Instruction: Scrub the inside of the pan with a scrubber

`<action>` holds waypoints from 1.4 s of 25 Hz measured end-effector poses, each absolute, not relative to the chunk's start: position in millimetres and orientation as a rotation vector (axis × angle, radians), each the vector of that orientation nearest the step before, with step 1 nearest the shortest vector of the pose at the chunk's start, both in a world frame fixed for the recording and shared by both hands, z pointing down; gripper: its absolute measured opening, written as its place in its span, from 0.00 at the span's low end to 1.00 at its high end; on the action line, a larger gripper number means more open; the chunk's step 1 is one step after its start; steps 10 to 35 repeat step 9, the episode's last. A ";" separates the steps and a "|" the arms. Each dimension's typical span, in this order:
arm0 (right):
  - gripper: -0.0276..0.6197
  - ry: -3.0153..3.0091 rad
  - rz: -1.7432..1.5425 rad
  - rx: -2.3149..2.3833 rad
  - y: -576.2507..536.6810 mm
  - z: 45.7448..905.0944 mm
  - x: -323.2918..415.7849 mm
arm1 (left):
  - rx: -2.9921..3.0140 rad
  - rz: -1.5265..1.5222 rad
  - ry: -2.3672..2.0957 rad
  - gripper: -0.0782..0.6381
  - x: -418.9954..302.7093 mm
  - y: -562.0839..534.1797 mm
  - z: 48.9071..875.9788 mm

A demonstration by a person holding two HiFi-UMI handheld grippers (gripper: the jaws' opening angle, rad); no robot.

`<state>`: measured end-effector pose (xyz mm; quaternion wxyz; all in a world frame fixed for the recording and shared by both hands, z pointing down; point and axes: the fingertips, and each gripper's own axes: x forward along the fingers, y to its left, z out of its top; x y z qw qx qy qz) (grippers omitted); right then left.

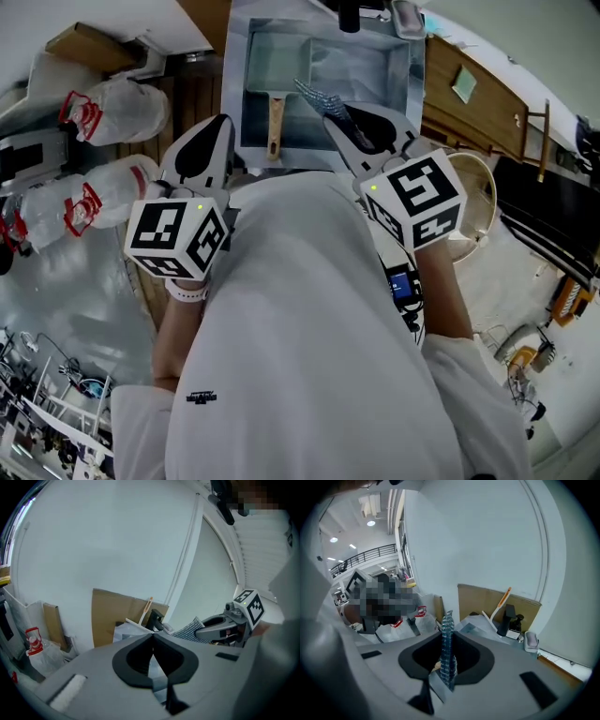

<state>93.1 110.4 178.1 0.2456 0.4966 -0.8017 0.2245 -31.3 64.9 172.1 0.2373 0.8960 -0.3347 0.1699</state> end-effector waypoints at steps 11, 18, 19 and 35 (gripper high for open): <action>0.14 -2.166 0.622 1.415 118.8 187.5 103.6 | 2.463 0.468 -0.885 0.12 -20.3 69.4 178.5; 0.14 -2.166 0.622 1.415 118.8 187.5 103.6 | 2.463 0.468 -0.885 0.12 -20.3 69.4 178.5; 0.14 -2.166 0.622 1.415 118.8 187.5 103.6 | 2.463 0.468 -0.885 0.12 -20.3 69.4 178.5; 0.14 -2.166 0.622 1.415 118.8 187.5 103.6 | 2.463 0.468 -0.885 0.12 -20.3 69.4 178.5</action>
